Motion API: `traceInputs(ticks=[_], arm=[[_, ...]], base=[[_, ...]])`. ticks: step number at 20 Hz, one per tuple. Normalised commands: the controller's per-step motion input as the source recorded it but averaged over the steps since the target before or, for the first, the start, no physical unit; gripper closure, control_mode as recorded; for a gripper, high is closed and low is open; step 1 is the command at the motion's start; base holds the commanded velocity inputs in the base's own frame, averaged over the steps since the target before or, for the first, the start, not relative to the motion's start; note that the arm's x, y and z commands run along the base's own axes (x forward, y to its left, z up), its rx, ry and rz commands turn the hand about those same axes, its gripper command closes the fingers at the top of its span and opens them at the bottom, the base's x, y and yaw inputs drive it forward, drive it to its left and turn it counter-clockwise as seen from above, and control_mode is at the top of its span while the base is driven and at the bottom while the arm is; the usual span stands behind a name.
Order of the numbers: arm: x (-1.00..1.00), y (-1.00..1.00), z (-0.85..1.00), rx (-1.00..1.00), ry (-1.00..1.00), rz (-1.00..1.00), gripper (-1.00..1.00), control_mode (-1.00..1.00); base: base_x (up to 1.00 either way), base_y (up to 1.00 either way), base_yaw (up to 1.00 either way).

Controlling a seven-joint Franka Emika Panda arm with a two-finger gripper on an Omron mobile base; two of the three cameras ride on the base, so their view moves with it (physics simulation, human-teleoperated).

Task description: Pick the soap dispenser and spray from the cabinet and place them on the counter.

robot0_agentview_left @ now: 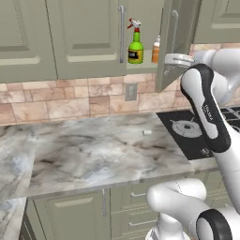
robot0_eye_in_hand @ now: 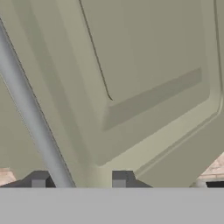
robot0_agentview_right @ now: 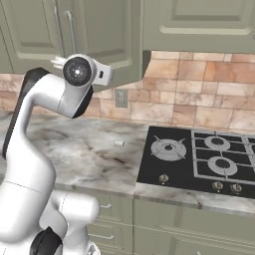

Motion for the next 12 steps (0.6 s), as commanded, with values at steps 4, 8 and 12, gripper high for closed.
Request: traceInputs(ticks=[4, 8, 12], arm=[[-0.15, -0.73, 0.03, 0.11, 0.0, 0.04, 1.0, -1.0], [-0.07, -0.58, 0.03, 0.09, 0.0, 0.04, -1.0, -1.0], [-0.01, -0.02, 0.0, 0.0, 0.0, 0.01, -1.0, -1.0]], base=[[0.0, 0.0, 0.0], [0.0, 0.0, 0.0], [0.0, 0.0, 0.0]])
